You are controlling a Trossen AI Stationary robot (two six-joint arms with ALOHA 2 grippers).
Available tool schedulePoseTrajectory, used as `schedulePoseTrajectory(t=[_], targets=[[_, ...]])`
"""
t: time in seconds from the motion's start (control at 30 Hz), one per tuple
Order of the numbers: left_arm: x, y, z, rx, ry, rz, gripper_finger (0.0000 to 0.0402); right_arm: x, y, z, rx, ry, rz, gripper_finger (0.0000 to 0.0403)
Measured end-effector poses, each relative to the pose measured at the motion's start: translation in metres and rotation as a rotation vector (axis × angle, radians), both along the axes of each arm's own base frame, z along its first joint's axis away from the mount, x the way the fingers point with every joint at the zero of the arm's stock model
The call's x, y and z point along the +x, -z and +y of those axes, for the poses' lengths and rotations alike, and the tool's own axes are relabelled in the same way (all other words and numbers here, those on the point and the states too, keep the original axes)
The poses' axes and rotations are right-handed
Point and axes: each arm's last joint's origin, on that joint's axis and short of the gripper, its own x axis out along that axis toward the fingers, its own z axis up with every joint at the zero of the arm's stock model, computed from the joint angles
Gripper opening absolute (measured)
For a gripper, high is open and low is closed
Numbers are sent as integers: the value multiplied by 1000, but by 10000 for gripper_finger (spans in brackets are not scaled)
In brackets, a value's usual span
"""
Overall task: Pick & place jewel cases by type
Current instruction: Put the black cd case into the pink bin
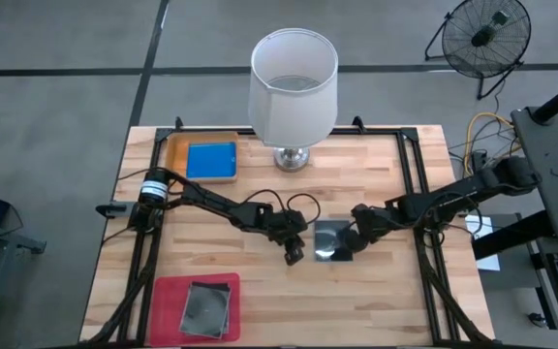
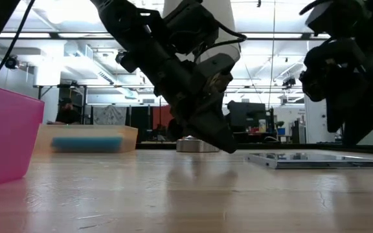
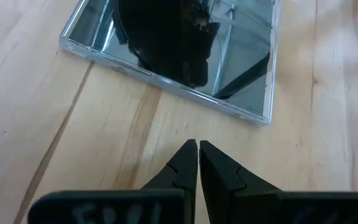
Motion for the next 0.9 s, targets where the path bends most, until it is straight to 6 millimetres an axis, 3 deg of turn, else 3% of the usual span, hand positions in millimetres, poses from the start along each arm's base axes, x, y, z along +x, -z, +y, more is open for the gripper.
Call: schedulePoseTrajectory(t=[0.57, 0.9], targets=[[1, 21, 5, 60, 28, 55, 0, -40, 32, -6, 66, 163, -144, 206], [2, 23, 12, 89, 53, 49, 0, -42, 36, -7, 56, 167, -155, 205]])
